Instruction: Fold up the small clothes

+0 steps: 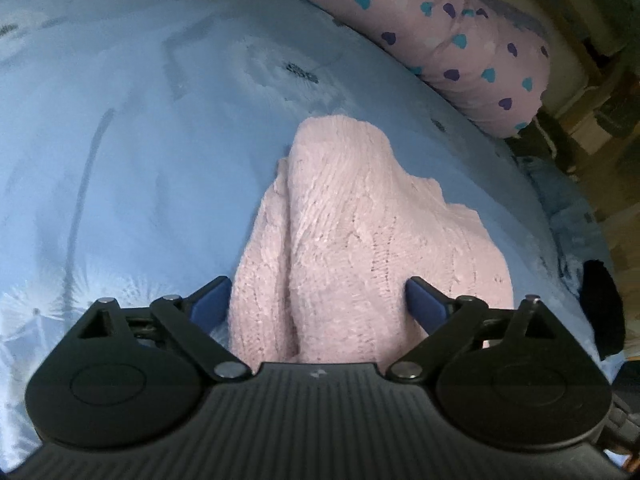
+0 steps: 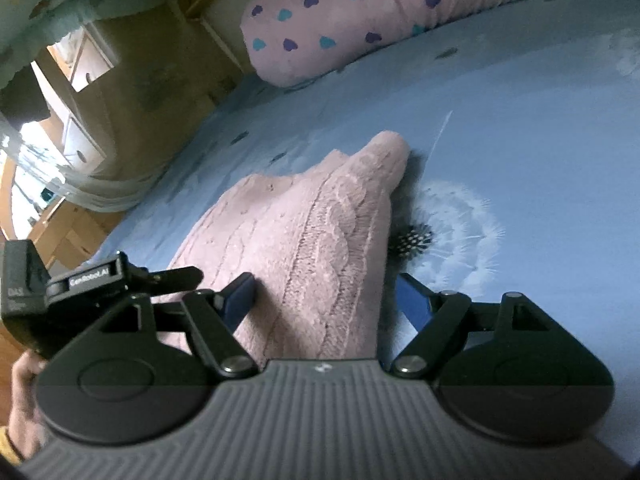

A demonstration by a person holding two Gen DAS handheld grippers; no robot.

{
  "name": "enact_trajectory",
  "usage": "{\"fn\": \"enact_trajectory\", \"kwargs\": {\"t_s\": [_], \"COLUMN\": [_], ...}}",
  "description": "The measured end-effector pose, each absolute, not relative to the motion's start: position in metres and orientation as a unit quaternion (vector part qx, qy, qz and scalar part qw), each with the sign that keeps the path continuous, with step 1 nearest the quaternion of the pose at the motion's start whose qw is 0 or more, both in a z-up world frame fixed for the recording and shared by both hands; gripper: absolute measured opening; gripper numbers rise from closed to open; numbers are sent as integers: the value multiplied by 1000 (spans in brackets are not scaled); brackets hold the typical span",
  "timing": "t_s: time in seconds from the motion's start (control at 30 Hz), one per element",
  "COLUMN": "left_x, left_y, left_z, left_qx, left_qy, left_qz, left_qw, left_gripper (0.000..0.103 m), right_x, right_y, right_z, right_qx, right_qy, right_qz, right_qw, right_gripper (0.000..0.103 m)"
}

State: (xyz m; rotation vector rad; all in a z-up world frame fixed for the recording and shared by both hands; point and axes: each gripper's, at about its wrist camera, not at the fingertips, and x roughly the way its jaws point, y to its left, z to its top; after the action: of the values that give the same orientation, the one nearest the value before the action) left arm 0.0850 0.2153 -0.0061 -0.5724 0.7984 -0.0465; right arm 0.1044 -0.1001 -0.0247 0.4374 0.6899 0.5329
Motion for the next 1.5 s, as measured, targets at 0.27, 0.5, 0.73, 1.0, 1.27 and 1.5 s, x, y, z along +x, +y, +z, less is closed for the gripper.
{"fn": "enact_trajectory", "kwargs": {"t_s": [0.27, 0.5, 0.73, 1.0, 1.27, 1.5], "left_x": [92, 98, 97, 89, 68, 33], "left_y": [209, 209, 215, 195, 133, 65], "left_z": [-11, -18, -22, -1, 14, 18], "left_qx": [-260, -266, -318, -317, -308, -271], "left_qy": [386, 385, 373, 363, 380, 395], "left_qz": [-50, -69, -106, -151, -204, -228], "left_qw": [884, 881, 866, 863, 848, 847], "left_gripper": [96, 94, 63, 57, 57, 57], "right_x": [127, 137, 148, 140, 114, 69], "right_y": [-93, -81, -81, -97, -143, -206], "right_z": [-48, -47, -42, -14, 18, 25], "right_qx": [254, 244, 268, 299, 286, 290], "right_qy": [360, 360, 368, 343, 331, 325], "right_qz": [285, 299, 314, 333, 313, 287], "right_qw": [851, 849, 833, 826, 843, 853], "right_gripper": [80, 81, 55, 49, 49, 49]}}
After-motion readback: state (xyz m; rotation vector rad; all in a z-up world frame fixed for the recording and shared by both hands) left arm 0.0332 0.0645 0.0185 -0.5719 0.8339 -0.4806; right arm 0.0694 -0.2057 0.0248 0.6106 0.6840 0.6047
